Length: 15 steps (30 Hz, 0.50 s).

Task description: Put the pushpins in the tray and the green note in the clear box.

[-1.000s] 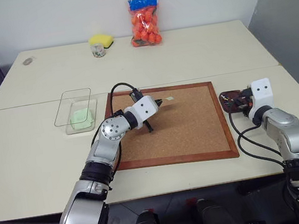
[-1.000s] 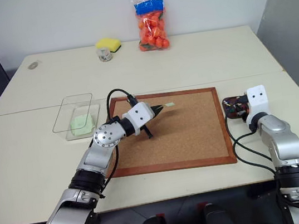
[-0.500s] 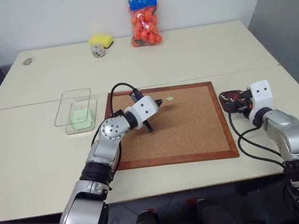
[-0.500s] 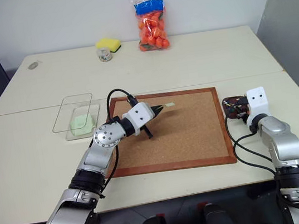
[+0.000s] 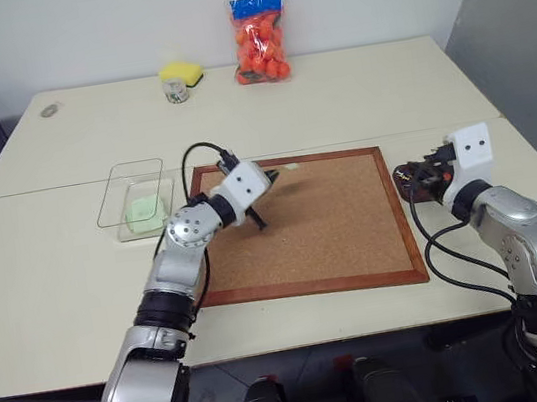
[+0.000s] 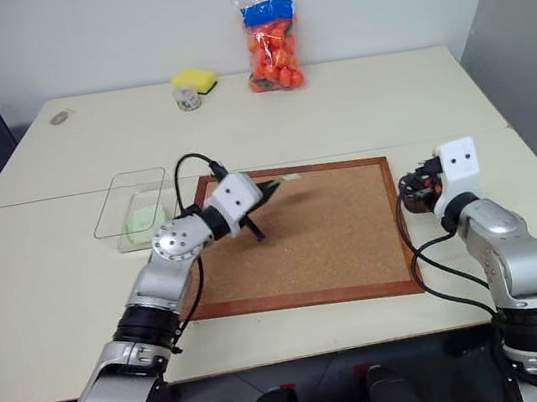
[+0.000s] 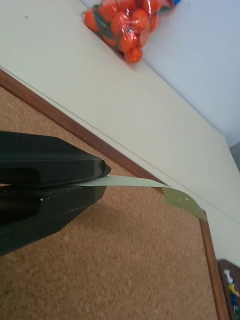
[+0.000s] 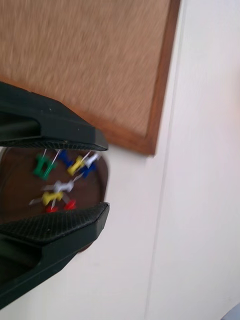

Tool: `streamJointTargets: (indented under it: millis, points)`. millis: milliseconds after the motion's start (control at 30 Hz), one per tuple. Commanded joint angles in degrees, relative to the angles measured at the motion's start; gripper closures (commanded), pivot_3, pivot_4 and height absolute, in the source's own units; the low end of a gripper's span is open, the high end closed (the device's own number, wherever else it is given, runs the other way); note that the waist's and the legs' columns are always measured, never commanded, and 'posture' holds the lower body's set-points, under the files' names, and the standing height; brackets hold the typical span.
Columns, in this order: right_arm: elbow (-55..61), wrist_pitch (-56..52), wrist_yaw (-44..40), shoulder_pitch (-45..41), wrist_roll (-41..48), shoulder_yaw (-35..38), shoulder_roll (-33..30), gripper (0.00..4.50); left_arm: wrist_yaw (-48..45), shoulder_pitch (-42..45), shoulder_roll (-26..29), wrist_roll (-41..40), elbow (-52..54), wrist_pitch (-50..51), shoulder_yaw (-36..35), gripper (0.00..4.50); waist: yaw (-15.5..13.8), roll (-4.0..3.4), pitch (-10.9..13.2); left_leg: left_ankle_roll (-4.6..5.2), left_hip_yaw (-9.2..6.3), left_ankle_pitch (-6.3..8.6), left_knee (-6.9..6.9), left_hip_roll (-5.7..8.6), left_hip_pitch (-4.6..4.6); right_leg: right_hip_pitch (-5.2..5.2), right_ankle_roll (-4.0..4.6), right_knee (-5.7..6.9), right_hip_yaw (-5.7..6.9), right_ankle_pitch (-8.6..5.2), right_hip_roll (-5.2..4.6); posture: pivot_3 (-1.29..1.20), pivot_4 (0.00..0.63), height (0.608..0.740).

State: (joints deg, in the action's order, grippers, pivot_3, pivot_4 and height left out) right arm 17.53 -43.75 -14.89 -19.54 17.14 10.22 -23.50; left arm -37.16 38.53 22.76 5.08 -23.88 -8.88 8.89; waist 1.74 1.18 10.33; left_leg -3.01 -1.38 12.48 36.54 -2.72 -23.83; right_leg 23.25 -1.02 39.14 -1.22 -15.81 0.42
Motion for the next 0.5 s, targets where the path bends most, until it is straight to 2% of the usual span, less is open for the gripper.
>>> streamJointTargets:
  millis: [33, 100, 200, 333, 400, 500]
  points:
    - [8.0, -3.9, -1.5, -2.0, 4.1, -1.3, 0.7, 2.58, -0.7, 2.0, 2.5, -2.5, 5.1, 4.3, -3.5, 4.50, -0.1, 0.00, 0.0, 0.00, 0.00, 0.00, 0.01, 0.00, 0.00, 0.00, 0.00, 0.01, 0.00, 0.00, 0.00, 0.00, 0.150, 0.740]
    - [9.4, -5.9, -2.7, -4.4, 6.1, -3.7, 1.5, 2.36, -2.2, 2.8, 5.7, -2.4, 4.7, 6.3, -4.7, 4.50, 0.0, 0.00, 0.0, 0.00, -0.02, 0.00, 0.07, 0.00, -0.01, -0.02, -0.01, 0.01, 0.02, 0.00, 0.00, 0.00, 0.150, 0.740]
    - [7.6, -7.5, -6.0, -10.6, 7.8, -9.6, 3.6, 1.57, -4.5, 4.8, 13.2, -1.3, 1.5, 8.9, -6.4, 4.50, 0.9, 0.00, 0.0, 0.00, -0.01, 0.00, 0.07, -0.03, 0.02, 0.03, 0.01, 0.08, -0.02, 0.01, 0.06, 0.00, 0.150, 0.740]
    - [4.2, -5.7, -12.2, -16.0, 8.6, -16.2, 4.7, 0.72, -3.5, 6.1, 17.8, -1.5, -1.9, 13.1, -8.2, 4.50, 0.9, 0.00, 0.0, 0.00, -0.11, 0.00, 0.04, -0.08, 0.03, 0.06, 0.11, 0.15, 0.09, -0.05, 0.12, 0.00, 0.150, 0.740]
    - [1.9, -3.8, -15.1, -18.8, 8.3, -19.3, 5.8, 0.15, -2.1, 6.4, 19.6, -1.2, -4.4, 14.7, -9.4, 4.50, 0.6, 0.00, 0.0, 0.00, -0.08, 0.00, 0.04, -0.08, 0.00, 0.06, 0.11, 0.12, 0.08, -0.05, 0.10, 0.00, 0.150, 0.740]
    - [-1.7, -1.0, -17.2, -21.8, 6.4, -22.6, 7.0, 0.01, -1.2, 6.7, 20.5, -2.0, -7.1, 18.1, -10.8, 4.50, 0.1, 0.07, 0.1, 0.00, -0.07, 0.00, 0.08, -0.07, -0.05, 0.06, 0.11, 0.07, 0.11, -0.05, 0.07, 0.00, 0.150, 0.740]
